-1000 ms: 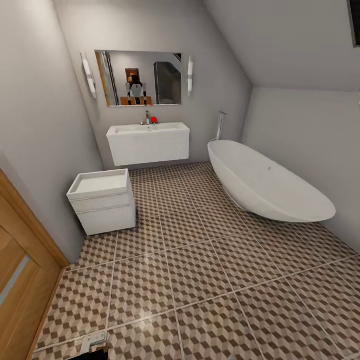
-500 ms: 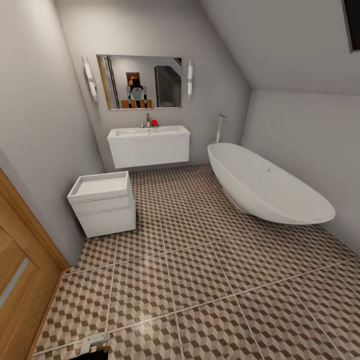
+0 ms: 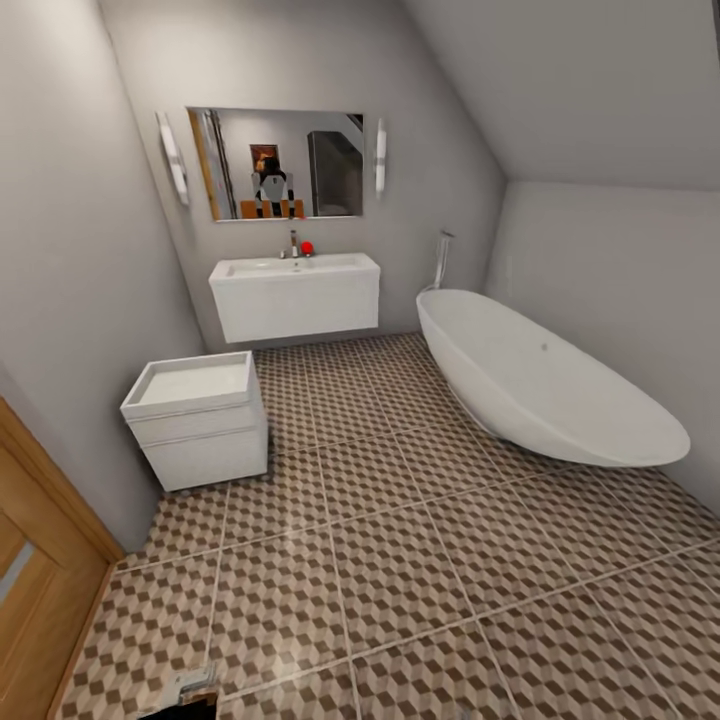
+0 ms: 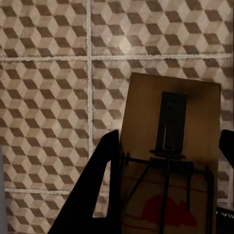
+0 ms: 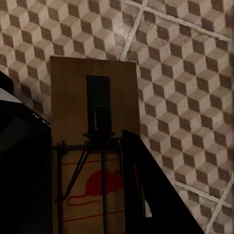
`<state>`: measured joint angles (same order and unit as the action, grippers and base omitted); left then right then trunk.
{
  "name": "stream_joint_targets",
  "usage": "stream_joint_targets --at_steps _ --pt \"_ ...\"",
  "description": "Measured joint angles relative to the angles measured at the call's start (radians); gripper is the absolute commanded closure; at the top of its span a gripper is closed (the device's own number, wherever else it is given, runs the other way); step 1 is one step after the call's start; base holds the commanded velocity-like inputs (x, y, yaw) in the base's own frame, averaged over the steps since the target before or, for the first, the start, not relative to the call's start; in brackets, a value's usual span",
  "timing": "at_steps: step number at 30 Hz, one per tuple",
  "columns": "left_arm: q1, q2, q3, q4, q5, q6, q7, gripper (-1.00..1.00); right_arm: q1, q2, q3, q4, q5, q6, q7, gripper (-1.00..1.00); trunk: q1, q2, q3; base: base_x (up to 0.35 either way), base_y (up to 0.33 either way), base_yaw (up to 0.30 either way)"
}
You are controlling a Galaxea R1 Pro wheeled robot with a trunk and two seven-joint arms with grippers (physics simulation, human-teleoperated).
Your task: Take the four mousetraps from the cabinet in the bathroom and place them on the bathroom floor. Make sure all four end up on the same floor surface, and ensure that at least two of them are either under or directly next to the same bathroom sink.
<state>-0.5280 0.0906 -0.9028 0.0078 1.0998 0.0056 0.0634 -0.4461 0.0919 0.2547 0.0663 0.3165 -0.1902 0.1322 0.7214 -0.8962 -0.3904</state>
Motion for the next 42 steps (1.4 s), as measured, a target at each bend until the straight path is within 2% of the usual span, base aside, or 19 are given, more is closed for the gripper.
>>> stream_joint_targets --at_steps 16,33,42 --pt "0.0 0.0 0.0 0.0 0.0 0.001 0.0 1.0 0.0 0.001 0.0 0.002 -0.001 -0.003 0.0 1.0 0.0 0.0 0.0 0.334 0.0 0.01" --pt "0.0 0.0 0.0 0.0 0.0 0.001 0.0 1.0 0.0 0.001 -0.001 0.003 -0.002 -0.005 -0.002 1.0 0.0 0.0 0.0 0.334 -0.017 0.264" --pt "0.0 0.0 0.0 0.0 0.0 0.001 0.0 1.0 0.0 0.0 -0.001 0.003 -0.001 -0.004 -0.001 1.0 0.0 0.0 0.0 0.334 -0.083 0.057"
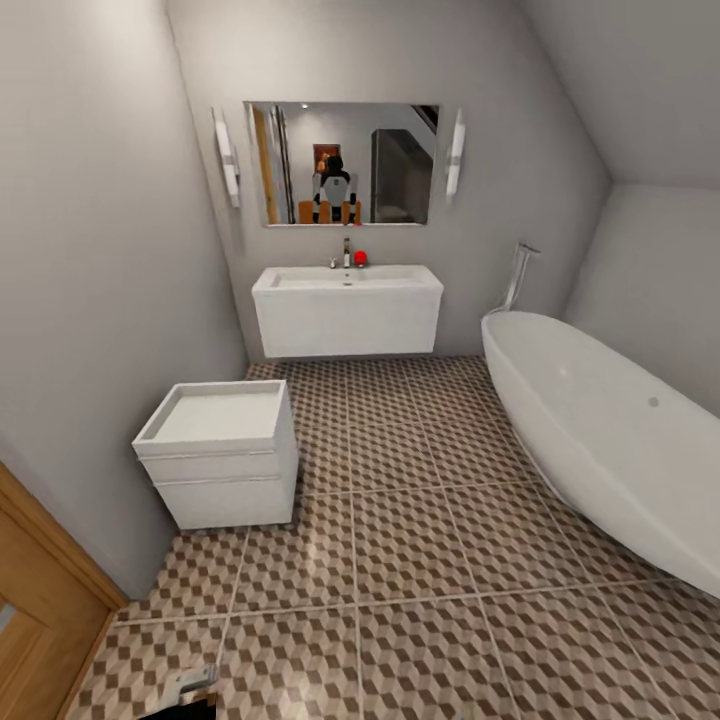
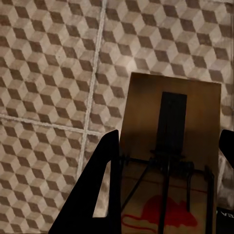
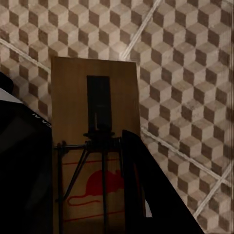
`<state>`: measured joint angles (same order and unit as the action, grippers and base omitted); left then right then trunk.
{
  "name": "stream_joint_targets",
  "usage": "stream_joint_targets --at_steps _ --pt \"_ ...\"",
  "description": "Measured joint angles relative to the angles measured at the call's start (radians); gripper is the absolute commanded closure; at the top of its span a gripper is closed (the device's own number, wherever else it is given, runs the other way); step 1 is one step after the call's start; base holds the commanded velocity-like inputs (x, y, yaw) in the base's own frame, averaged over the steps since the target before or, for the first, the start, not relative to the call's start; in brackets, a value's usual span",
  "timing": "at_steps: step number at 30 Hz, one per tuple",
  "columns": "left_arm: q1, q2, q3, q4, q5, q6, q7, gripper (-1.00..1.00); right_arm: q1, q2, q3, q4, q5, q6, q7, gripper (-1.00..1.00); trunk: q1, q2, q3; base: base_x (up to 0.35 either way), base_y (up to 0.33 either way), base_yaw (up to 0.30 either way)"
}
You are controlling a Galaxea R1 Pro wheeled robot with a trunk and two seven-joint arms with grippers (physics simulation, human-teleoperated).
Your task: Take the four mousetraps from the cabinet in the bathroom and place them on the bathroom floor. Make sure all four end up on the same floor surface, and ensure that at least two of them are either under or directly next to the same bathroom sink.
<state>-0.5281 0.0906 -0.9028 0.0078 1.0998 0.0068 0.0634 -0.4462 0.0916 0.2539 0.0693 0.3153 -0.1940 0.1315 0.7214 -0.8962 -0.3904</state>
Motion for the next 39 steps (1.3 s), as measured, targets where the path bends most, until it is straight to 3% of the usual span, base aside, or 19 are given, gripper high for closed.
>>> stream_joint_targets --at_steps 10,20,39 --pt "0.001 0.0 0.0 0.0 0.0 0.0 0.0 1.0 0.0 -0.002 0.0 0.0 0.0 -0.001 0.001 1.0 0.0 0.0 0.0 0.334 -0.085 -0.009" --pt "0.0 0.0 0.0 0.0 0.0 0.0 0.0 1.0 0.0 -0.003 0.0 -0.001 -0.002 -0.001 0.001 1.0 0.0 0.0 0.004 0.334 -0.085 -0.188" --pt "0.001 0.0 0.0 0.0 0.0 0.0 0.0 1.0 0.0 -0.003 0.0 -0.001 -0.002 -0.001 0.001 1.0 0.0 0.0 0.005 0.334 -0.052 -0.006"
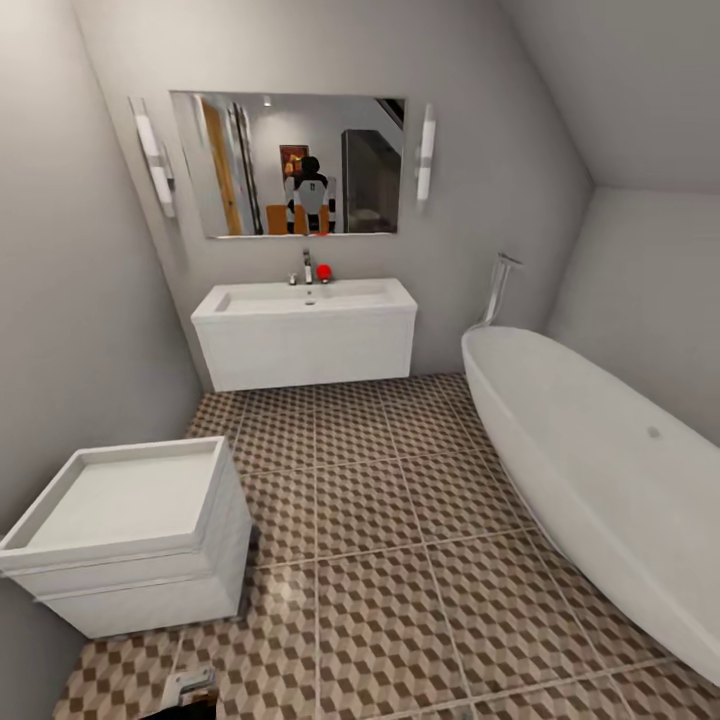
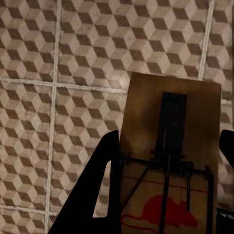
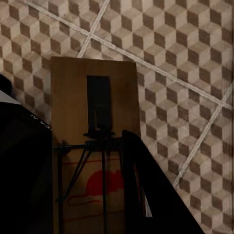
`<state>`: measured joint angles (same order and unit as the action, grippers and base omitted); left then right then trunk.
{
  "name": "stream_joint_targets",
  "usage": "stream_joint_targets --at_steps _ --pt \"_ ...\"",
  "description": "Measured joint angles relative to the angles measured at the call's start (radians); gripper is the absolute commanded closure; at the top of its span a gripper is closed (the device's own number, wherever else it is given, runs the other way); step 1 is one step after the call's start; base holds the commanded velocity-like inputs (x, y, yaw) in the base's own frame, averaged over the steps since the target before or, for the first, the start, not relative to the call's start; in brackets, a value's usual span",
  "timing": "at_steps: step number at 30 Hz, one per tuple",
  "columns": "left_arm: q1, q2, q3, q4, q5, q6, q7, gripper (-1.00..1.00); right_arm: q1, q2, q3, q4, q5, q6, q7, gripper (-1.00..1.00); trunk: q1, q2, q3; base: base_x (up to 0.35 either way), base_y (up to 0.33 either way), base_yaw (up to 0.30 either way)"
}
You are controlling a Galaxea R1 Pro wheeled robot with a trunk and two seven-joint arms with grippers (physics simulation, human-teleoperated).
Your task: Take the four mousetraps from the cabinet in the bathroom and place them on the bathroom floor. Make sure all four end up on the same floor surface, and ensure that at least two of them are either under or directly next to the same bathroom sink.
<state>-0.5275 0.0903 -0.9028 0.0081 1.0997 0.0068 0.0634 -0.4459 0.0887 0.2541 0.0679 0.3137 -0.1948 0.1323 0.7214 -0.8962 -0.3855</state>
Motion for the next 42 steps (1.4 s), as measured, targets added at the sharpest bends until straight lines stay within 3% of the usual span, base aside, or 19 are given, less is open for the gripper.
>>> stream_joint_targets --at_steps 42 --pt "0.0 0.0 0.0 0.0 0.0 0.0 0.0 1.0 0.0 0.0 0.0 0.0 0.0 0.0 0.0 1.0 0.0 0.0 0.0 0.334 0.0 0.0"
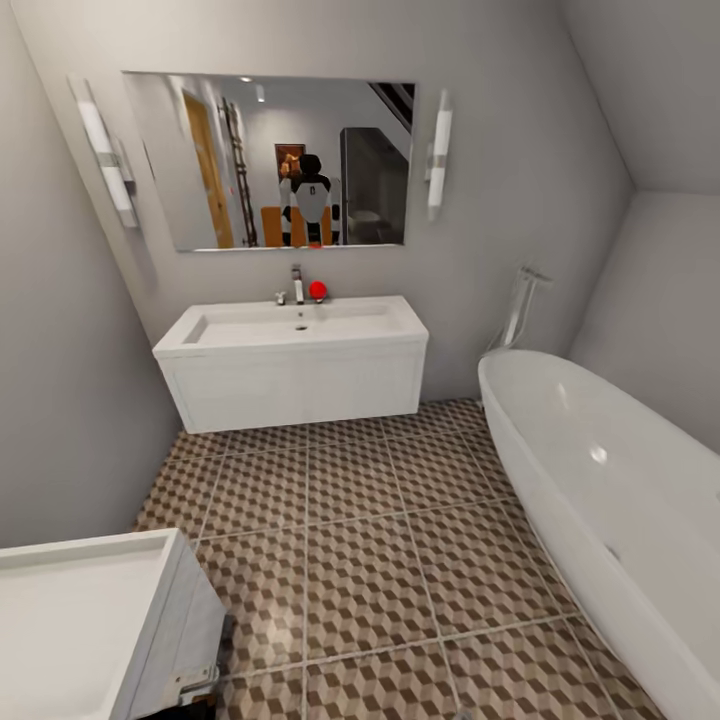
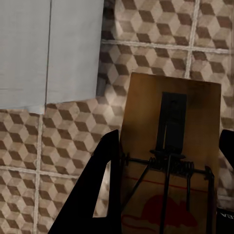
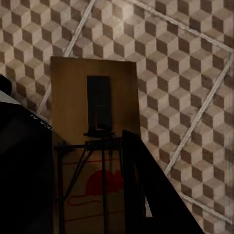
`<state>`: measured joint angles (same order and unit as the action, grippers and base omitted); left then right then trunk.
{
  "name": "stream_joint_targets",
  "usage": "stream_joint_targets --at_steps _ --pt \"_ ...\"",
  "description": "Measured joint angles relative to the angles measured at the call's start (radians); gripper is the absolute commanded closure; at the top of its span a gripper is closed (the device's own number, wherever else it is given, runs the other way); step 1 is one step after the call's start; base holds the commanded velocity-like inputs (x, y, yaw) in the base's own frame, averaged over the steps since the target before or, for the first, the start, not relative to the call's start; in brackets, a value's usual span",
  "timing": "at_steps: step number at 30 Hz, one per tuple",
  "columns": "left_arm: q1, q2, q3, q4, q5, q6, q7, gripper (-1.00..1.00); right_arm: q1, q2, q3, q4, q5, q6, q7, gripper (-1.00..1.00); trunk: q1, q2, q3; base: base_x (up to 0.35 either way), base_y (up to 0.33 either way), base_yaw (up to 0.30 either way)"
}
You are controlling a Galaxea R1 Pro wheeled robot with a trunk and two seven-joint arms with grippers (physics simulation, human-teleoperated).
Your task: Take the four mousetraps from the cabinet in the bathroom and place them on the bathroom floor. Make sure all four end up on the same floor surface, and ensure that at least two of them are either under or directly next to the same bathroom sink.
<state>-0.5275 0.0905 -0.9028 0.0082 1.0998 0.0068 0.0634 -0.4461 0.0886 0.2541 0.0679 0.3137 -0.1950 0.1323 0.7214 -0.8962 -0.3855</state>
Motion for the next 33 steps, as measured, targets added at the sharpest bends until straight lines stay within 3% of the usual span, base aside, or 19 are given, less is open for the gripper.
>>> stream_joint_targets --at_steps 33 --pt "0.0 0.0 0.0 0.0 0.0 0.0 0.0 1.0 0.0 0.0 0.0 0.0 0.0 0.0 0.0 1.0 0.0 0.0 0.0 0.334 0.0 0.0"
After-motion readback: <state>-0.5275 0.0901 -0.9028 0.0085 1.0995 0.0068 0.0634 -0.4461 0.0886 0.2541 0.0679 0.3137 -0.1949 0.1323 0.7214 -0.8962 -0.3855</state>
